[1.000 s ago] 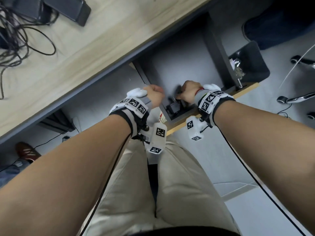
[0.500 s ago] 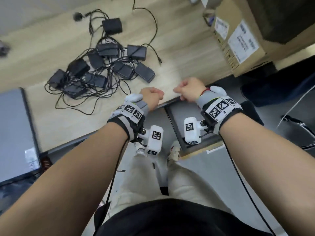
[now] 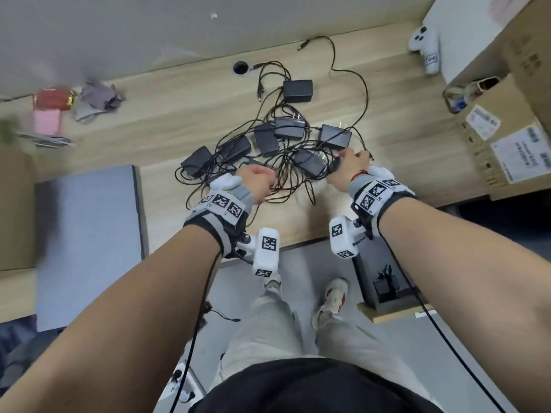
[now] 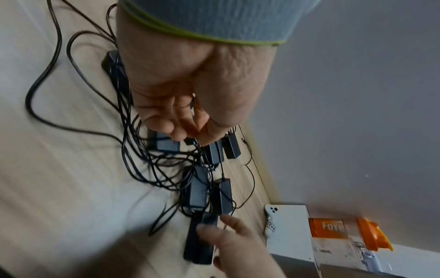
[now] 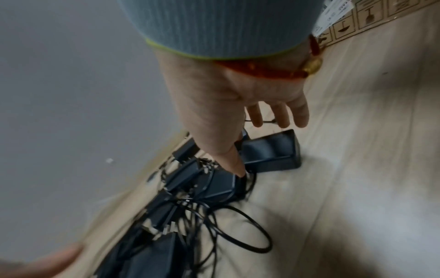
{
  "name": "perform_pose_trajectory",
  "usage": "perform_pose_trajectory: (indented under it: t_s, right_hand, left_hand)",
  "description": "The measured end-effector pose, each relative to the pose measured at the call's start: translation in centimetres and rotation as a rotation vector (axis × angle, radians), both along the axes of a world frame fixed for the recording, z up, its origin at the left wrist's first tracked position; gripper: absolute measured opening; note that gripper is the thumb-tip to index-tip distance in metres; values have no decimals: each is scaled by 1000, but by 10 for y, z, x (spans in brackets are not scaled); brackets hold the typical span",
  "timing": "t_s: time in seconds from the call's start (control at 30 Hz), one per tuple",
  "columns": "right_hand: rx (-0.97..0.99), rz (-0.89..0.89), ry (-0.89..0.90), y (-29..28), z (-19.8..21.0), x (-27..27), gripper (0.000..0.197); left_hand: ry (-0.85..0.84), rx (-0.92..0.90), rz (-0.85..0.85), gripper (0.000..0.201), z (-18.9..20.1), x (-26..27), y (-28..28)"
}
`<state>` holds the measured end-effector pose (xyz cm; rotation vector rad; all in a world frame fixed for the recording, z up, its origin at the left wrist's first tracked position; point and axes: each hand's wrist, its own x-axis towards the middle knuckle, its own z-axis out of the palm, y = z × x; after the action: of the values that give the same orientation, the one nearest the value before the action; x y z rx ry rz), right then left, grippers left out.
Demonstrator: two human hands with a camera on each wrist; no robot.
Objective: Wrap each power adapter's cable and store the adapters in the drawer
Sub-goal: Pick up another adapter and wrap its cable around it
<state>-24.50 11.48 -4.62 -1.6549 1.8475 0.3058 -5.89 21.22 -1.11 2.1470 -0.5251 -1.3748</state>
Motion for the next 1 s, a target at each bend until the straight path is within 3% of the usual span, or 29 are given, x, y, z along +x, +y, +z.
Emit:
perform_pose_trajectory:
  t_s: [0.07, 0.13, 0.23, 0.33, 0.47, 0.6, 0.7, 0.83, 0.9, 1.0]
  right_hand:
    - [37, 4, 115, -5, -22, 9, 79]
    - [41, 12, 136, -9, -37, 14, 76]
    - [52, 20, 205, -4, -20, 22, 54]
    - [126, 28, 223, -5, -9, 26, 49]
    - [75, -7, 37, -14, 10, 23, 74]
    - [3, -35, -307, -20, 68, 20, 56]
    - [-80, 60, -462, -30, 109, 19, 53]
    - [-197, 202, -680, -49, 165, 23, 57]
    - [-249, 298, -701, -57, 193, 27, 60]
    - [-318, 401, -728, -71, 227, 36, 58]
  left_hand:
    - [3, -13, -5, 10, -2, 22, -2]
    - [7, -10, -25, 8, -4, 37, -5]
    - [20, -19, -45, 13, -11, 51, -9]
    - [40, -46, -98, 12, -6, 57, -21]
    - [14, -83, -176, 4, 11, 53, -40]
    - [-28, -228, -267, 5, 41, 39, -64]
    - [-99, -387, -315, 20, 72, 27, -81]
    - [-319, -528, -338, 39, 121, 26, -104]
    - [-330, -563, -327, 47, 147, 26, -113]
    - [-288, -550, -463, 46, 184, 31, -127]
